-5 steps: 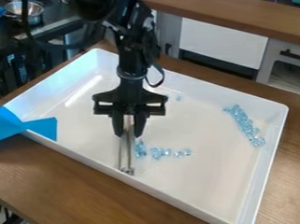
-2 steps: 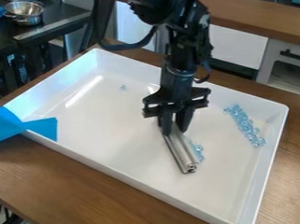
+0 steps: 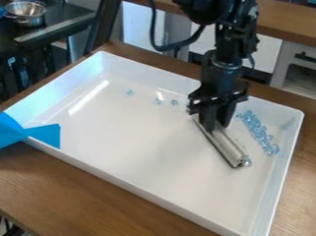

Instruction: Sweep into pile

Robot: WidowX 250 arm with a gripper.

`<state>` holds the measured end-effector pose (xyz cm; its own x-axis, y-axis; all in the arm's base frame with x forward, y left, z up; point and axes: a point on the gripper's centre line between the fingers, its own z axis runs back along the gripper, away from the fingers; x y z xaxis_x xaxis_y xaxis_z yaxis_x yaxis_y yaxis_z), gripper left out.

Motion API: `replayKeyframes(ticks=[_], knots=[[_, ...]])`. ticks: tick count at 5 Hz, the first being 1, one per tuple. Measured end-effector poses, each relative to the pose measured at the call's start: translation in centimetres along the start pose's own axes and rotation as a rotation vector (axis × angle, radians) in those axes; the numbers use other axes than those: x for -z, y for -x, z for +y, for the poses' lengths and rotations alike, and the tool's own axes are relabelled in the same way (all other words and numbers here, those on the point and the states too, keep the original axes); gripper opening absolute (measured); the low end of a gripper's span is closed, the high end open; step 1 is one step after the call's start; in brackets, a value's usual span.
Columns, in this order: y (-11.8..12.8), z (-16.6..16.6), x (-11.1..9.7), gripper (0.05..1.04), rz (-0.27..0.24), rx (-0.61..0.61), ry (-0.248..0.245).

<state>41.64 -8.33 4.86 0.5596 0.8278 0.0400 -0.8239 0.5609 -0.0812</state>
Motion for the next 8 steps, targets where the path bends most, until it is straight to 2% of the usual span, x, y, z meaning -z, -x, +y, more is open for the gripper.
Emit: replayKeyframes(ticks=[2,3,4,5,6,7,8], knots=[[-0.4,-4.0,0.0,0.332,0.009,-0.050,0.005],[0.2,-4.3,-0.5,0.332,0.062,-0.021,0.005],[-0.9,-3.4,-1.5,0.332,0.161,0.023,0.008],[-5.3,-1.1,-6.1,0.332,0.255,0.034,0.087],[-9.6,1.5,-11.4,0.332,0.262,0.107,0.144],[-12.7,3.9,-9.9,0.332,0.253,0.280,0.056],[-15.8,7.1,-6.6,0.332,0.183,0.395,-0.041]])
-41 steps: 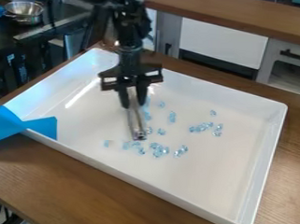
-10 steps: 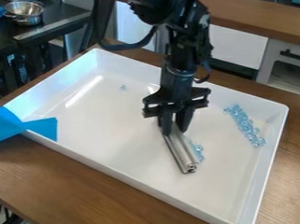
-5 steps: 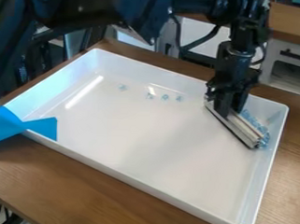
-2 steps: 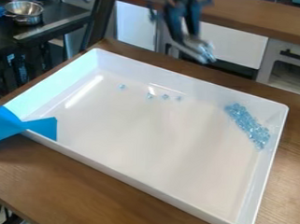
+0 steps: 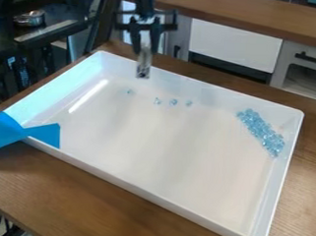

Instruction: Sweep into pile

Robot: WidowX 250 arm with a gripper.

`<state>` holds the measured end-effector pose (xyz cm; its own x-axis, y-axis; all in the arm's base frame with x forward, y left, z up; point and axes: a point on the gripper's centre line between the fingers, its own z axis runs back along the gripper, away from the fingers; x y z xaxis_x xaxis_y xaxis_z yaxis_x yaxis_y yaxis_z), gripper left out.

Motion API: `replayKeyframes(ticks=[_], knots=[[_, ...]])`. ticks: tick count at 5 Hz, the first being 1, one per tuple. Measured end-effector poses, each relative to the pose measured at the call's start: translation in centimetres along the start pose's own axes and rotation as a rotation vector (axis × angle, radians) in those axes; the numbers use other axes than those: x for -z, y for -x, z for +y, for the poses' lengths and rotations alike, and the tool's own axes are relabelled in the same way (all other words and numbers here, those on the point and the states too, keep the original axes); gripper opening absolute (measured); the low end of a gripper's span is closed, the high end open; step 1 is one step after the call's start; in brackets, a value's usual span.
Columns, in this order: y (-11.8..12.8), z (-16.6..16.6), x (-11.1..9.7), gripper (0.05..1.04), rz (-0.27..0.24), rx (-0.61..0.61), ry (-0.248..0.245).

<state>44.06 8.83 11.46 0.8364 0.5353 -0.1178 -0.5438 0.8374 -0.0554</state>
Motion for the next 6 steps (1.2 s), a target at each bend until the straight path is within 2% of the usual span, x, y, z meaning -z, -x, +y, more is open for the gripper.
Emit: replayKeyframes(ticks=[1,2,3,4,5,6], knots=[[-1.8,3.8,1.3,0.332,-0.042,0.001,-0.057],[-1.5,6.5,1.0,0.332,-0.060,0.022,-0.081],[-1.0,6.8,0.6,0.332,-0.087,0.055,-0.092],[-1.0,7.3,2.7,0.332,-0.083,0.061,-0.113],[-1.2,7.2,3.0,0.332,-0.146,0.065,-0.142],[-0.8,6.1,4.3,0.332,-0.153,0.092,-0.164]])
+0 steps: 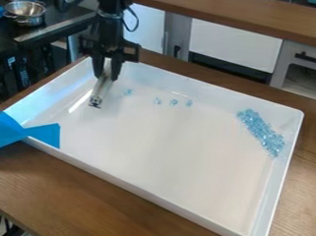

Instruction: Sweep into pile

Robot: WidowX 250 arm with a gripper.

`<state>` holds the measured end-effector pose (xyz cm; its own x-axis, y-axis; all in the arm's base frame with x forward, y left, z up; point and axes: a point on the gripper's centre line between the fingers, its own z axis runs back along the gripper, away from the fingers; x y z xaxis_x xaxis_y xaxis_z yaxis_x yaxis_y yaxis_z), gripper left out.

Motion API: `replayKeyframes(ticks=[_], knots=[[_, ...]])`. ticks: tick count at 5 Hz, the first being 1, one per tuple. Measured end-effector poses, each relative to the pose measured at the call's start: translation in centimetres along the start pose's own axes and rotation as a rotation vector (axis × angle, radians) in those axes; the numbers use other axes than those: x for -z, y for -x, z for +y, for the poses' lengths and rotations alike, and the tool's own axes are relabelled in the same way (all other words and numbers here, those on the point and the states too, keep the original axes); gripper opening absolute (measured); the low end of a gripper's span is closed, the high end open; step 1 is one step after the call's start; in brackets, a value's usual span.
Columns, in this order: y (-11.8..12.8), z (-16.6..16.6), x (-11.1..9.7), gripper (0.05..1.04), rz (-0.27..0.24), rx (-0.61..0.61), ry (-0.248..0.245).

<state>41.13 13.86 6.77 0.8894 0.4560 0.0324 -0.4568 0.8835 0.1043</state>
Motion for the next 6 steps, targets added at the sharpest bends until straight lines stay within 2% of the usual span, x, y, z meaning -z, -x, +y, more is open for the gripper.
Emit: replayKeyframes(ticks=[1,2,3,5,6], knots=[[0.6,-0.7,1.0,0.332,-0.012,0.028,-0.022],[0.7,-1.2,1.0,0.332,-0.018,0.030,-0.036],[1.2,-2.0,0.9,0.332,-0.002,0.045,-0.037],[2.4,-5.6,0.7,0.332,0.020,0.085,0.000],[2.7,-7.2,0.5,0.332,0.001,0.083,0.009]])
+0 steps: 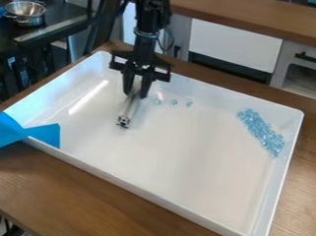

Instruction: Sweep into pile

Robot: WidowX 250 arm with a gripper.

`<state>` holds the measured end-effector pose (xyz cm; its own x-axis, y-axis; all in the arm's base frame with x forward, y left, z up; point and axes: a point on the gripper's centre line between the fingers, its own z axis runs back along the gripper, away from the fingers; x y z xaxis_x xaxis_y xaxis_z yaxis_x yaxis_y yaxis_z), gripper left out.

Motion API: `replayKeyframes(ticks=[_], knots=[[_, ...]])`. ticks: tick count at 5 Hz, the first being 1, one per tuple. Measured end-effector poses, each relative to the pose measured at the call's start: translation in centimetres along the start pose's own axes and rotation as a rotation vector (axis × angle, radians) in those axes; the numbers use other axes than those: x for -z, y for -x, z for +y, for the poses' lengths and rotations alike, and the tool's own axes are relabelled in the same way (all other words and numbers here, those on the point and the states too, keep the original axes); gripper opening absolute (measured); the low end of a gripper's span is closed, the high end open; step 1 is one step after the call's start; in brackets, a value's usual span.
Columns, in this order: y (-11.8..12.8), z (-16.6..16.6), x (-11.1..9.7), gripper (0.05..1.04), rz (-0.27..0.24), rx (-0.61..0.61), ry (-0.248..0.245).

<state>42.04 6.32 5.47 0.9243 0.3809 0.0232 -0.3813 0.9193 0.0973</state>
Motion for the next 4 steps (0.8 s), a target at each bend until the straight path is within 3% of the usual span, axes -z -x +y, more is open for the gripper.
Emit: replayKeyframes(ticks=[1,2,4], knots=[[0.3,-2.7,-0.1,0.332,-0.037,0.033,0.007],[1.2,-3.9,-0.2,0.332,-0.042,0.055,0.024],[3.7,-8.7,-1.0,0.332,-0.006,0.100,0.073]])
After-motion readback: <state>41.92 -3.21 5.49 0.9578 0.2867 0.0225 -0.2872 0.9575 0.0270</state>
